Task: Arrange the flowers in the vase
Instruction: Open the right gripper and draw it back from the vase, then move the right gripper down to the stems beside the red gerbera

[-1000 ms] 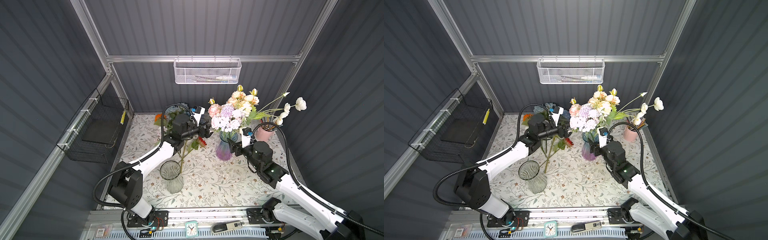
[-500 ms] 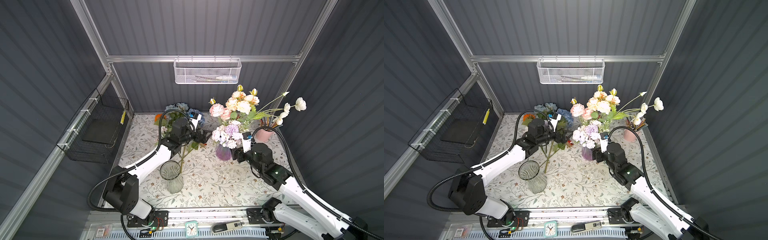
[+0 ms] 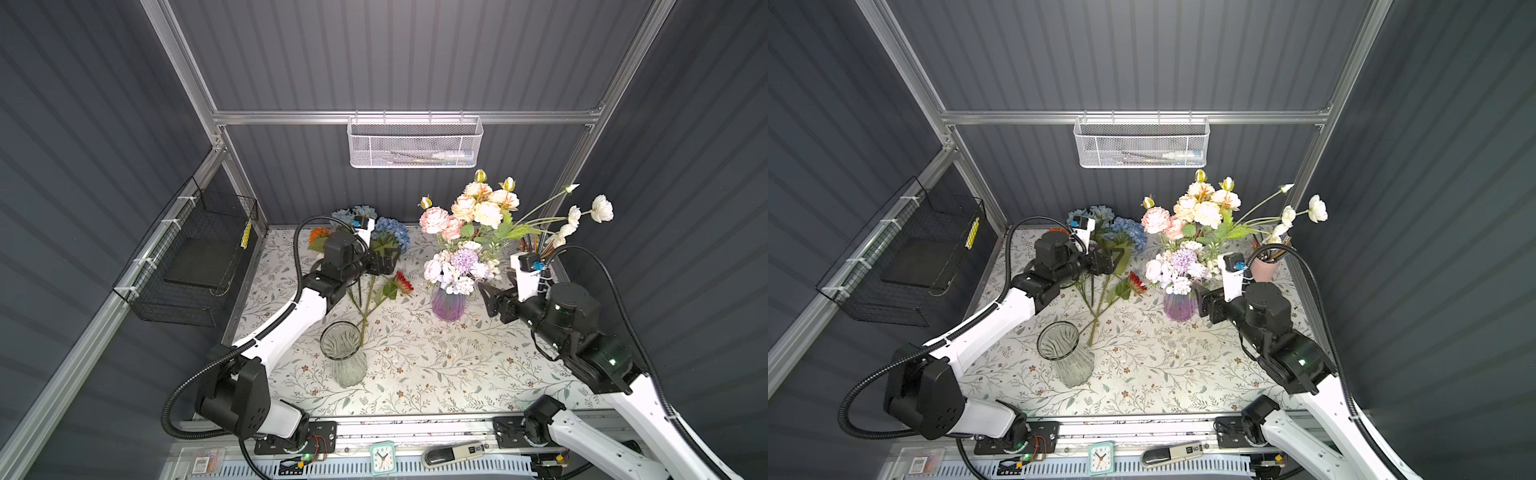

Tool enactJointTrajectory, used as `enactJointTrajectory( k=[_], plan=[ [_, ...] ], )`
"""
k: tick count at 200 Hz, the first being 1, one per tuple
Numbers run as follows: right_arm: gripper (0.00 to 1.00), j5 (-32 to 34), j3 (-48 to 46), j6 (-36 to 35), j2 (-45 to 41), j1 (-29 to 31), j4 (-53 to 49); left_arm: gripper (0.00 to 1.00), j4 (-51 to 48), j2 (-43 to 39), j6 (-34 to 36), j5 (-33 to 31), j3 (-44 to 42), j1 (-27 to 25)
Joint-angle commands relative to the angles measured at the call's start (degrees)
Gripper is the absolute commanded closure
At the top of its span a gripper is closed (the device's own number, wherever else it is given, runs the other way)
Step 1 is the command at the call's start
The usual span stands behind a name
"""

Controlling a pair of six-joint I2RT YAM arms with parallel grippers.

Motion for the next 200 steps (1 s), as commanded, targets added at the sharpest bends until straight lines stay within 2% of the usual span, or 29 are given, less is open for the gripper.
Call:
enactJointTrajectory(
  k=[1,33,66,99,141,167,200],
  plan=[
    [0.17,-2.49,4.96,-0.81,-0.30,-0.16,-2.99,0.01,-0.46,-1.33,-3.21,-0.53,-0.93,2.52],
    [0.19,-5.65,11.89,-0.46,4.35,-0.10,1.24,0.03,-0.22,-0.76,-3.74,-2.58,-3.04,4.12],
    [0.23,-8.82,19.37,2.39,13.93,1.25,6.72,0.03,0.29,-0.43,-6.58,-4.42,-5.32,6.00],
    [0.27,-3.93,25.84,0.47,25.33,9.28,10.28,0.00,2.46,-3.18,-9.19,-6.08,-8.83,8.56],
    [0.37,-1.04,33.18,-0.22,39.51,18.80,11.70,0.00,3.02,-8.74,-12.22,-10.64,-13.27,12.87],
    [0.44,1.99,36.35,2.04,47.01,21.97,11.28,0.00,3.08,-12.94,-13.60,-14.80,-16.66,15.99],
    [0.57,4.48,38.04,8.71,54.05,23.16,9.87,0.00,4.12,-16.76,-14.71,-17.22,-20.29,19.22]
  ],
)
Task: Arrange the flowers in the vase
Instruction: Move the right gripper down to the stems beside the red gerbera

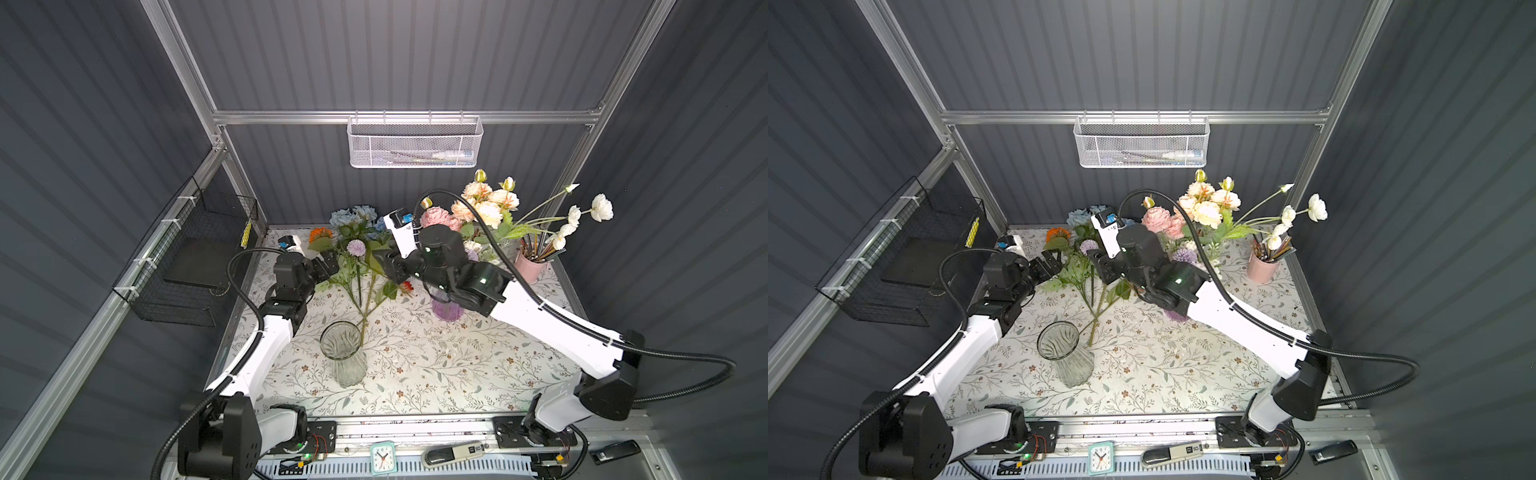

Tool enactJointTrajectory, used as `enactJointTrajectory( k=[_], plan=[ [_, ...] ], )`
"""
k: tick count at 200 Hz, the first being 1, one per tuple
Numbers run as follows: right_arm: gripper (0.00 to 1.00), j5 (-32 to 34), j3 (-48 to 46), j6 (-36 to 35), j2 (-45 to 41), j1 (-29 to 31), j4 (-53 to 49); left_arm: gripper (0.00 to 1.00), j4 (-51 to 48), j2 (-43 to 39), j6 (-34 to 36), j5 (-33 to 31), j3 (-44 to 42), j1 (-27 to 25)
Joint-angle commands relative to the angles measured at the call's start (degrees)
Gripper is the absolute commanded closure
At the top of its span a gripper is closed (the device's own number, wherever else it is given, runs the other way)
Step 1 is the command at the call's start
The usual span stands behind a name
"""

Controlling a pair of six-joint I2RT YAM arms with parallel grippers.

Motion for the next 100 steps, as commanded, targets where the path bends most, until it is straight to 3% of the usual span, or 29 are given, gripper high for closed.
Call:
enactJointTrajectory(
  k=[1,100],
  plan=[
    [0.58,3.76,1.69,5.55,3.61,0.45,-0.59,0.00,1.19,-1.96,-1.73,-3.46,-2.21,1.64],
    [0.63,2.06,5.00,14.45,22.86,0.68,-8.56,0.00,2.38,-2.43,1.19,0.43,-1.97,1.93]
  ],
)
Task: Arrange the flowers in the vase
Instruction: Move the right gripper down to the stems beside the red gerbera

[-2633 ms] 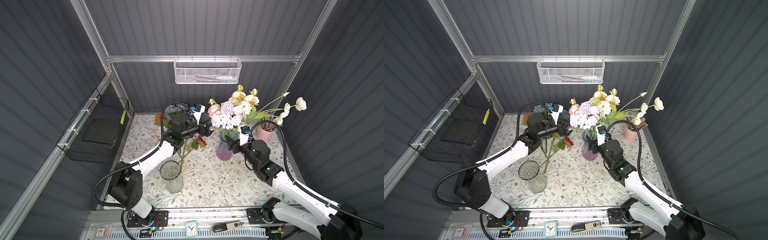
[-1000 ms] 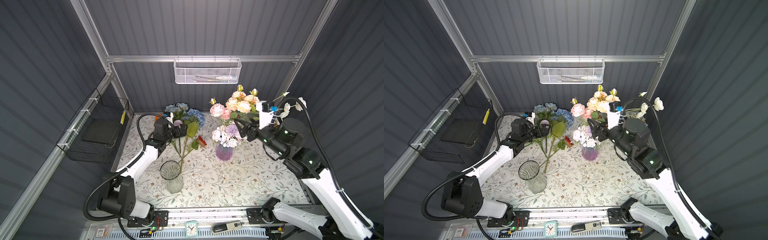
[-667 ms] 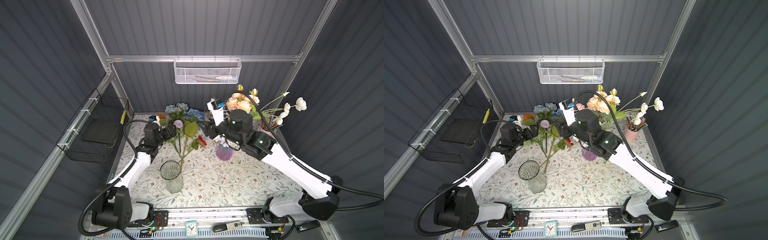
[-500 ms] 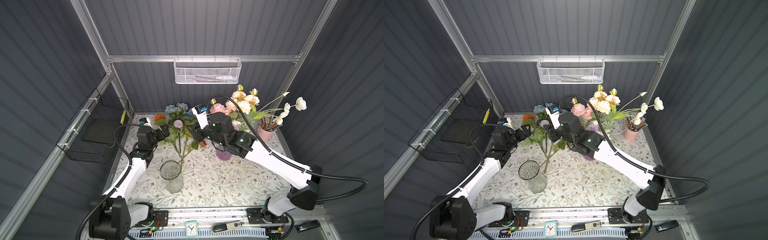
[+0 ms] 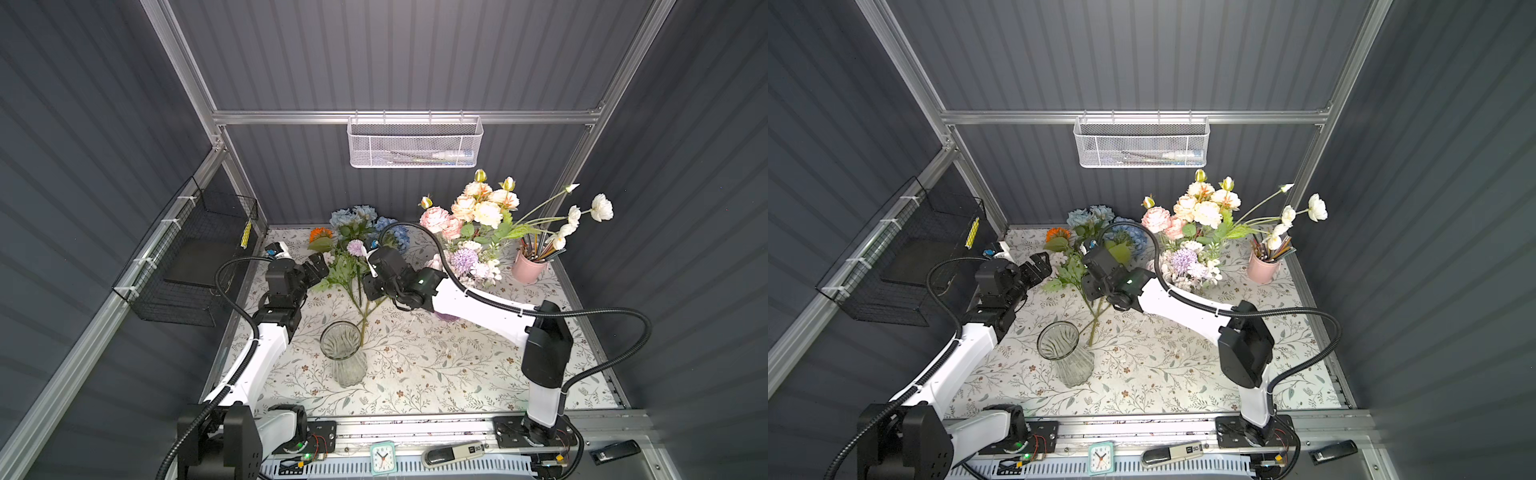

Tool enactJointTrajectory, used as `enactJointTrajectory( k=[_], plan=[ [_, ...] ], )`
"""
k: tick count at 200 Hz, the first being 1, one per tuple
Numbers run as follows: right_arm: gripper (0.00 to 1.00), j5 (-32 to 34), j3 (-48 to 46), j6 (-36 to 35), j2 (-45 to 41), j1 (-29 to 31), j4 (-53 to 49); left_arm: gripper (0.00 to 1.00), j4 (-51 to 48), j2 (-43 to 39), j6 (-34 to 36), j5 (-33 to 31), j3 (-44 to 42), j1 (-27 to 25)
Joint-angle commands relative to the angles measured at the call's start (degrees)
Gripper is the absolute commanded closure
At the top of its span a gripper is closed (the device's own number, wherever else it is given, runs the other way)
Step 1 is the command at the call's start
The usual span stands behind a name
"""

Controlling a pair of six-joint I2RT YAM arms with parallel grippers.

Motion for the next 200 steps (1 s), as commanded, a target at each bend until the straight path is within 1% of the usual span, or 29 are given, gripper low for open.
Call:
enactJointTrajectory(
  k=[1,24,36,55,71,94,103,117,120,144,159,178,200],
  plan=[
    [0.63,0.01,2.24,2.63,3.36,0.26,-3.69,0.00,1.74,-0.78,1.62,2.19,0.37,-0.01],
    [0.62,0.34,3.38,3.46,6.60,0.17,-5.64,0.00,2.22,0.26,2.17,4.94,1.03,-0.01],
    [0.57,0.27,3.24,4.98,7.82,-0.05,-6.72,0.00,2.55,1.20,2.61,6.75,1.50,-0.01],
    [0.51,-1.66,1.90,9.06,9.30,-0.59,-8.01,0.00,2.85,2.86,3.14,9.98,2.37,-0.01],
    [0.49,-3.56,0.14,11.55,10.25,-1.03,-6.76,0.00,3.21,4.01,3.04,11.46,2.75,-0.02],
    [0.47,-5.16,0.20,12.27,11.57,-1.41,-4.69,0.00,3.58,4.87,2.79,12.11,2.98,-0.06],
    [0.47,-5.38,0.12,12.19,11.88,-1.63,-3.23,0.00,3.50,4.95,2.79,12.20,2.95,-0.03],
    [0.50,-5.77,0.30,12.83,12.49,-2.15,-1.88,0.00,3.50,4.74,2.79,12.06,2.87,-0.04],
    [0.51,-5.92,0.35,13.15,12.71,-2.37,-0.26,0.00,3.50,4.72,2.79,12.04,2.86,-0.02],
    [0.61,-6.54,1.22,16.09,14.70,-4.09,2.20,0.00,3.32,4.38,2.88,11.79,2.76,-0.13],
    [0.65,-7.47,2.04,17.99,16.15,-5.33,2.83,0.00,3.26,4.12,2.83,11.77,2.79,-0.09],
    [0.65,-8.25,3.02,18.97,17.79,-6.08,3.64,0.00,3.29,4.16,2.87,11.77,2.75,-0.07],
    [0.63,-8.78,4.74,19.47,19.71,-6.16,3.43,0.00,3.24,4.35,2.88,11.86,2.89,-0.15]
  ],
)
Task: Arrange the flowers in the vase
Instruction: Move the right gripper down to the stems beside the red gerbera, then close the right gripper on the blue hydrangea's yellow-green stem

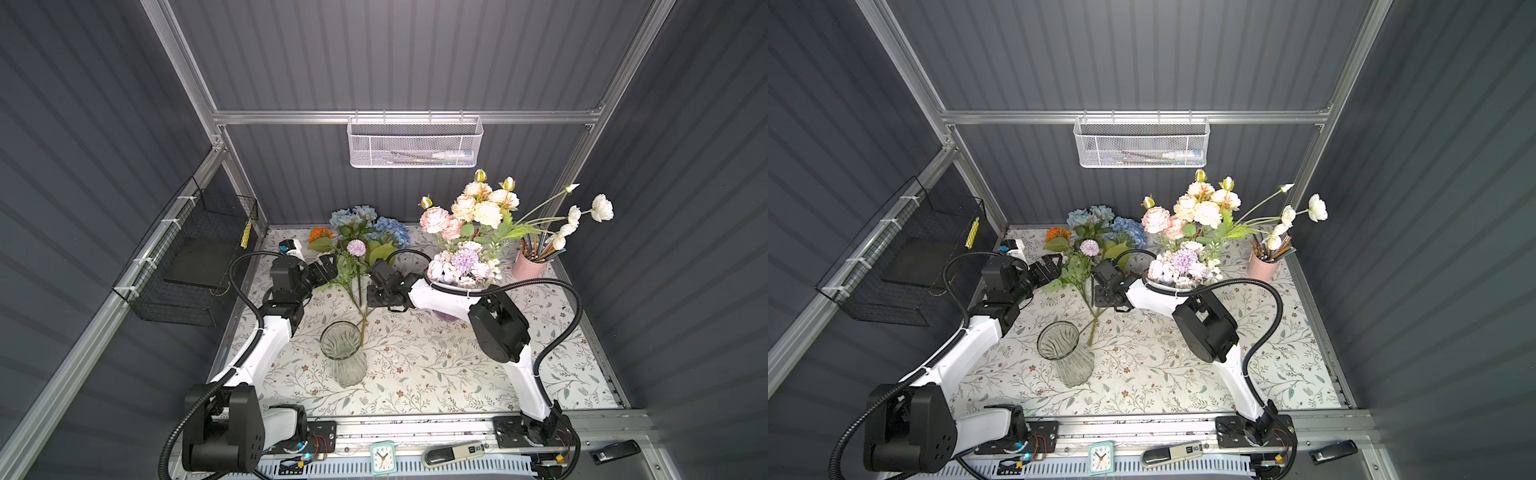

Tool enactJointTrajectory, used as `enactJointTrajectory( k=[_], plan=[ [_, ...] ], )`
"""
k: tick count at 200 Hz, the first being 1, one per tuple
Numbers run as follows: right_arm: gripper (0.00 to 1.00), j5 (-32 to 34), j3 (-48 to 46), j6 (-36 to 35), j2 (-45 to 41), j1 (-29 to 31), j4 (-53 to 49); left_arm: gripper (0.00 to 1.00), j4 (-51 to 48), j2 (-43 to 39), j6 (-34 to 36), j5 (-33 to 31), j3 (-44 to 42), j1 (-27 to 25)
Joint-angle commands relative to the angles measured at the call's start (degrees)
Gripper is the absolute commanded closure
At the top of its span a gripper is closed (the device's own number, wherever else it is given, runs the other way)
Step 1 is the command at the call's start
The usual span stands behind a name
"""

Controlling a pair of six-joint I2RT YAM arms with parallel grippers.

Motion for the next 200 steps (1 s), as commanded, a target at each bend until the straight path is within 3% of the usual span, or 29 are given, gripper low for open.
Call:
enactJointTrajectory(
  k=[1,42,93,146,200],
  plan=[
    [0.63,-1.30,2.92,2.20,1.83,0.09,0.75,0.00,0.68,-0.49,0.93,0.84,2.05,-0.10],
    [0.61,-2.70,4.92,4.54,5.36,-0.43,-0.05,0.00,0.68,-0.45,0.94,0.77,2.02,-0.09],
    [0.61,5.30,2.94,1.82,3.64,-1.88,-3.97,0.00,0.42,-0.89,1.32,0.21,2.02,-0.08],
    [0.67,7.57,-2.25,-0.99,-0.73,-5.94,-8.36,0.00,0.32,-1.50,1.30,0.13,2.07,-0.08],
    [0.49,8.48,0.13,-6.35,-6.17,-5.15,-12.31,0.00,0.15,-1.58,1.44,0.09,2.18,-0.10]
  ],
)
